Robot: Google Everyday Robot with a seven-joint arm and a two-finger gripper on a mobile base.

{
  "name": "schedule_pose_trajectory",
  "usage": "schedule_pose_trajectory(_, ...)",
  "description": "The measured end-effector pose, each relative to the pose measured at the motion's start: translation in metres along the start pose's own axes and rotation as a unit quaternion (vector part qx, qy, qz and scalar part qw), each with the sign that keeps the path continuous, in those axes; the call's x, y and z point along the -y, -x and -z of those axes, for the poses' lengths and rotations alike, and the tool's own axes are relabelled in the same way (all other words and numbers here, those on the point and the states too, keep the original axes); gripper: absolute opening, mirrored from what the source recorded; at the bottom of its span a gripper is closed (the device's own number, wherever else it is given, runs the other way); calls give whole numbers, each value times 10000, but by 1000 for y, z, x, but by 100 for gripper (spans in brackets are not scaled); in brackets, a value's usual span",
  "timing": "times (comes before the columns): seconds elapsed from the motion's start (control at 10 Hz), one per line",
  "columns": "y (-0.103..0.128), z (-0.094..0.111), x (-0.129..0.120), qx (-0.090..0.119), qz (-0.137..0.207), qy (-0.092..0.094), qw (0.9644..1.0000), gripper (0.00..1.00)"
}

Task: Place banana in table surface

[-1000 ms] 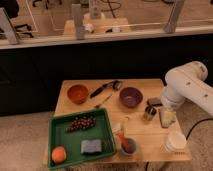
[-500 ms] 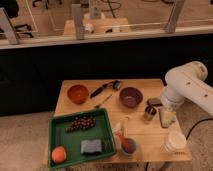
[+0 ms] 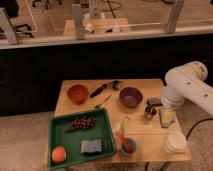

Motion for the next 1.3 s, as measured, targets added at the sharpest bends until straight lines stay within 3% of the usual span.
schedule_pose_trajectory(0.6, 0, 0, 0, 9, 17, -12, 10000, 80)
schedule_pose_trajectory(0.7, 6, -1, 3, 114, 201, -86, 9997, 80)
schedule_pose_trajectory(0.9, 34, -4, 9, 510, 754, -278, 9955, 80)
schedule_pose_trajectory(1.0, 50, -7, 10, 644, 1056, -348, 9917, 80)
schedule_pose_trajectory(1.1, 72, -11, 10, 798, 1532, -433, 9840, 80)
schedule_pose_trajectory(1.2, 94, -19, 5, 919, 2089, -491, 9724, 80)
schedule_pose_trajectory(1.3, 109, -27, -2, 983, 2455, -496, 9631, 80)
